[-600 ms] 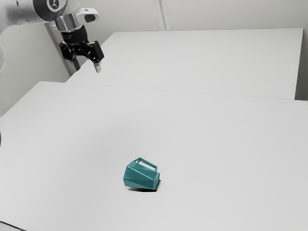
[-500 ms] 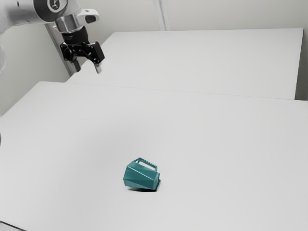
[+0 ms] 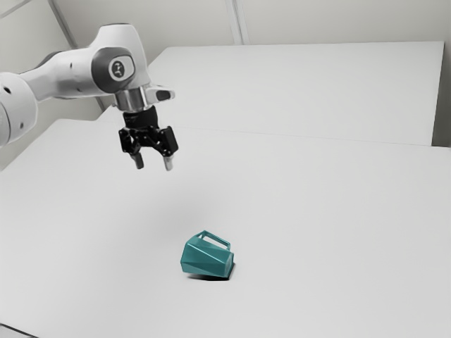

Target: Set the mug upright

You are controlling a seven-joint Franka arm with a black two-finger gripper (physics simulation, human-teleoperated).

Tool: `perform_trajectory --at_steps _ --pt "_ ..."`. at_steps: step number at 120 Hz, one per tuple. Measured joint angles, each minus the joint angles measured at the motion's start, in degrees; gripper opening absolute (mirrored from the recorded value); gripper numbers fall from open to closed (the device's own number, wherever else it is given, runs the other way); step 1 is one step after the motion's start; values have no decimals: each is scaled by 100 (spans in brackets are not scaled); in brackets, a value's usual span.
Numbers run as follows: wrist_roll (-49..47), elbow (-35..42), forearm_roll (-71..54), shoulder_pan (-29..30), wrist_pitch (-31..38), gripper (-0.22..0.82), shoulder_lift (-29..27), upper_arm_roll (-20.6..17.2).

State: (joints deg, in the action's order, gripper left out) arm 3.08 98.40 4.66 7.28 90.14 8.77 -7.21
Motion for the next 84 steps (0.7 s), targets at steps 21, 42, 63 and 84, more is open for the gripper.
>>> perform_trajectory --at_steps 21,42,63,84 --pt "7 784 631 6 216 60 -199 237" --pt "24 1390 1320 1 306 60 -384 321" --pt "188 1938 2160 12 361 60 -407 487" --pt "516 2325 2793 12 395 60 -404 606"
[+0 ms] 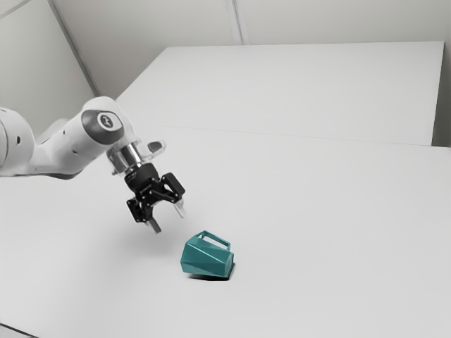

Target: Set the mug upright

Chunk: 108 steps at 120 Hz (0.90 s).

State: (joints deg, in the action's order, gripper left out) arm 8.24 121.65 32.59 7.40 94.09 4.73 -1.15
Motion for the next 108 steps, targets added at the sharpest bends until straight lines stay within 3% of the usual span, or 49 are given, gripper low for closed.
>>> perform_trajectory --at_steps 108 --pt "2852 1078 1746 -54 1054 60 197 80"
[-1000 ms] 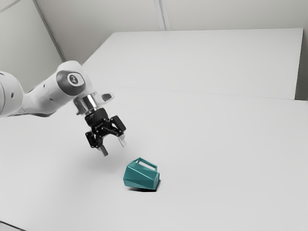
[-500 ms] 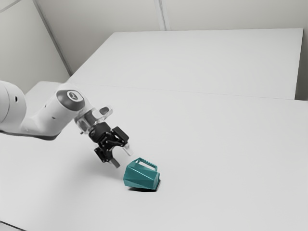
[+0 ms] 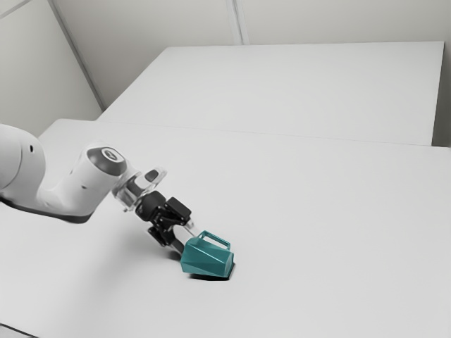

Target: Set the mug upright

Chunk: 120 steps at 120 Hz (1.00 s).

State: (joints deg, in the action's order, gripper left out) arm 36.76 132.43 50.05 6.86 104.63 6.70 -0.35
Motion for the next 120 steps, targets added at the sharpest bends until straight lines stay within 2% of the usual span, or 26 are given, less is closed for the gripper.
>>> perform_trajectory --at_steps 60,68,94,120 --pt "765 268 481 -325 265 59 26 -24" --pt "826 269 495 -357 280 51 16 -26" --pt "985 263 576 -440 318 8 14 -31" --pt "1085 155 588 -485 353 -7 -45 -38"
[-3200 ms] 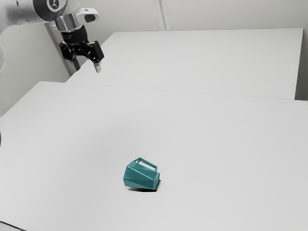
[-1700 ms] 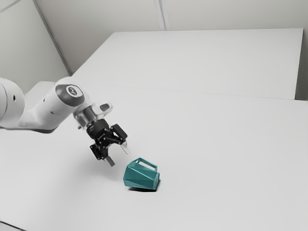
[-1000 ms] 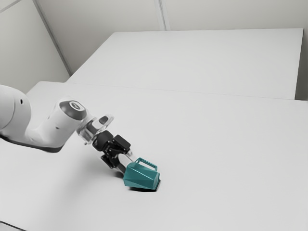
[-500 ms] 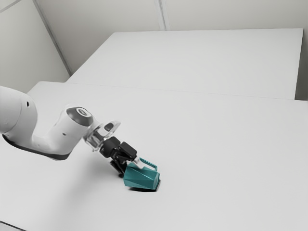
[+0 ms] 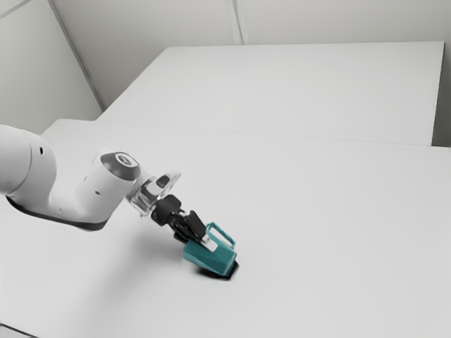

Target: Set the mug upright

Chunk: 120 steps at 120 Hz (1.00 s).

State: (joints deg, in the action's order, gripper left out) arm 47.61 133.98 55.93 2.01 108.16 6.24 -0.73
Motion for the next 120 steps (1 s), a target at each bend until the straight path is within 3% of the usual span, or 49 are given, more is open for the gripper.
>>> perform_trajectory --at_steps 16,60,120 --pt "40 -115 -2 -88 -3 -13 -68 -5" --pt "-3 -248 -218 -114 -27 -16 -448 -2" --pt "-764 -1005 -2166 -296 -68 -17 -634 25"
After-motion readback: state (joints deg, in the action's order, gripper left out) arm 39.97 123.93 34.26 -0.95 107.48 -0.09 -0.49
